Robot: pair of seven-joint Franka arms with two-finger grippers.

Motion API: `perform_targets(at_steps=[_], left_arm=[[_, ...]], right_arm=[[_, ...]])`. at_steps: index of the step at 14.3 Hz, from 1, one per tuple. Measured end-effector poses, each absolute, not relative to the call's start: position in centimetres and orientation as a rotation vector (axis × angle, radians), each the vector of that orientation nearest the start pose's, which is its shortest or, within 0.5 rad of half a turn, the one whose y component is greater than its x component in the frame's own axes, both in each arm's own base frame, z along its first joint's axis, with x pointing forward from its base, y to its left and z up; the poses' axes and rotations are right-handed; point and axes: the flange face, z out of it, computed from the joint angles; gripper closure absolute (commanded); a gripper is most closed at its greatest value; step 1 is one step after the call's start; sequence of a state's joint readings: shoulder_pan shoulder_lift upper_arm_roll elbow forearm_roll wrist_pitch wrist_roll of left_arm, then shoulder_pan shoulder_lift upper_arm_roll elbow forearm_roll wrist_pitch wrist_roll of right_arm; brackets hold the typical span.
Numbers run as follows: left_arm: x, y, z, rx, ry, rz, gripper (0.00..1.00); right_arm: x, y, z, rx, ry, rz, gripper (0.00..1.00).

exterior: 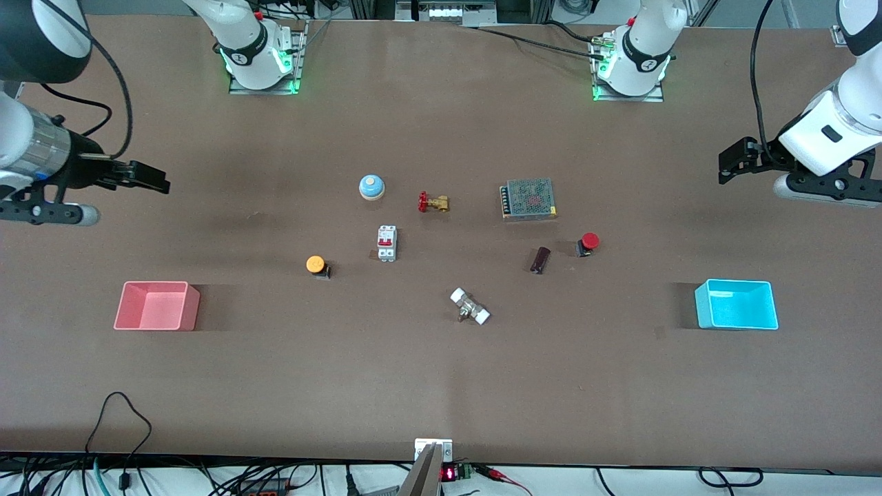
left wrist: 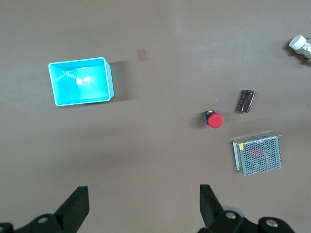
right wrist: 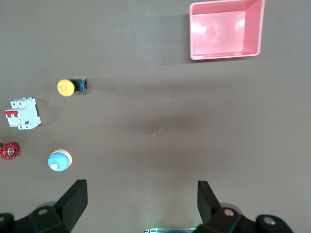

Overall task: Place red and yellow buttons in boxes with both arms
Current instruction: 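Reach the right gripper to the yellow button while the left gripper reaches the red button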

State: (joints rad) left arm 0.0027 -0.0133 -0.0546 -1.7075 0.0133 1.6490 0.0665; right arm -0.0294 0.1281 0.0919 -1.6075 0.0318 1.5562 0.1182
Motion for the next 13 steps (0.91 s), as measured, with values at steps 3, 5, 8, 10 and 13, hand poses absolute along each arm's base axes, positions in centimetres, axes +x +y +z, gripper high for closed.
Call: perform_targets(at_steps=[3, 5, 8, 10, 13], left_arm=[[55.2, -2.8, 57.4, -3.122, 0.187, 0.070, 0.00], [55.2, -2.8, 57.4, -3.122, 0.188, 0.070, 0.00], [55.4, -3.0, 56.9, -3.121, 0.195, 0.086, 0.00], [56.0, -4.4, 55.1, -3.118, 0.232, 0.141, 0.00], [57.2, -7.2, 50.9, -3.107, 0.218, 0.255, 0.00]], right_arm=[[59.3, 5.9, 51.1, -3.101, 0.041, 0.281, 0.00], [60.1, 7.0, 49.8, -3.101, 0.023, 0.262, 0.00], [61.1, 9.5, 47.7, -3.103, 0.046, 0.231, 0.00], [61.5, 11.7, 46.0, -3.103, 0.021, 0.209, 0.00], [61.8, 13.4, 42.9, -3.100, -0.007, 0.159, 0.00]])
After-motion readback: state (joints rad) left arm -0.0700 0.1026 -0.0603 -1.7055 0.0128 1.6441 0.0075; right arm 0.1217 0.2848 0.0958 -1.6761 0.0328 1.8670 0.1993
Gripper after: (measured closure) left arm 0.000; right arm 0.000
